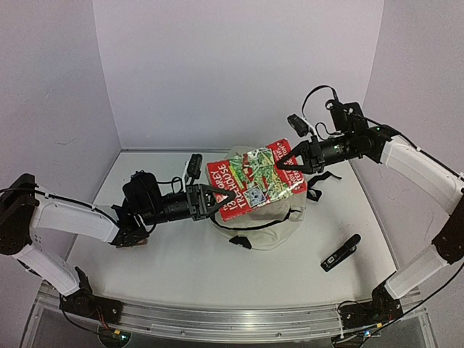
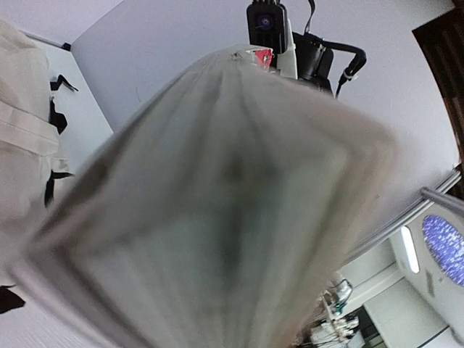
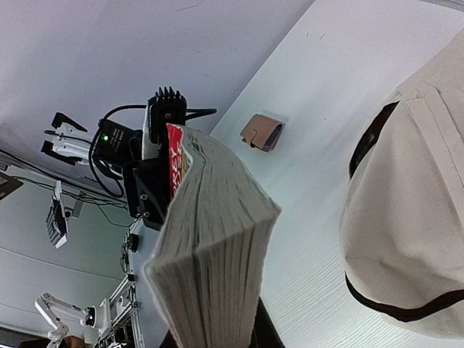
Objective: Pack the student bag
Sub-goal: Pick up the book from the center of the board, then place the book in the student bag.
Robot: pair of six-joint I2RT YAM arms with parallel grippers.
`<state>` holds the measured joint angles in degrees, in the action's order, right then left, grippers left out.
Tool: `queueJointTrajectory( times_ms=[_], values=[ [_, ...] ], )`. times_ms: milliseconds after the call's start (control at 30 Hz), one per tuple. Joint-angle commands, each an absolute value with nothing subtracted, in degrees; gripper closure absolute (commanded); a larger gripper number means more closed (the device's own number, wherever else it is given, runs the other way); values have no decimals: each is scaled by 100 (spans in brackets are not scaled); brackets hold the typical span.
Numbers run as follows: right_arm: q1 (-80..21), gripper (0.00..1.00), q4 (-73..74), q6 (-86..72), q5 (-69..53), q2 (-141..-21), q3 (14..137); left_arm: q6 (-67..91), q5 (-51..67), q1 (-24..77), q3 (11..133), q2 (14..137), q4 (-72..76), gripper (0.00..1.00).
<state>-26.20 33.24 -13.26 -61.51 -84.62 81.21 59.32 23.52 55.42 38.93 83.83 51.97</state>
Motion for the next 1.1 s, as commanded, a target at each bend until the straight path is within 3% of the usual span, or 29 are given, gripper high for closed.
queueJointTrajectory(
  times_ms=[0, 67, 167, 267, 367, 567, 767, 1067],
  values=[
    [-2644, 95, 2837, -1434, -6057, -8465, 8172, 6001, 2049, 5544, 3686, 8145, 6038, 95],
    [-2660, 74, 2850, -1364, -5670, -8521, 8230, 6015, 1752, 5546, 3536, 7959, 5933, 99],
    [-2694, 35, 2953, -1130, -4797, -8620, 8340, 6025, 1099, 5542, 3327, 7556, 5415, 100],
    [-2730, 19, 3280, -600, -3789, -8841, 8544, 6162, 70, 5546, 3007, 6962, 4826, 100],
    [-2851, 18, 3689, 70, -3006, -9178, 8818, 6456, -959, 5546, 2740, 6265, 3893, 100],
    [-4207, 21, 4274, 1530, -1344, -9610, 8974, 6815, -2033, 5545, 2474, 5225, 2636, 100],
    [-5218, 13, 4399, 2542, -166, -9942, 8717, 7140, -2537, 5546, 2114, 4424, 2057, 100],
    [-5903, 2, 3938, 3193, 1348, -10692, 8497, 7267, -2730, 5545, 1971, 3889, 1558, 100]
  ],
)
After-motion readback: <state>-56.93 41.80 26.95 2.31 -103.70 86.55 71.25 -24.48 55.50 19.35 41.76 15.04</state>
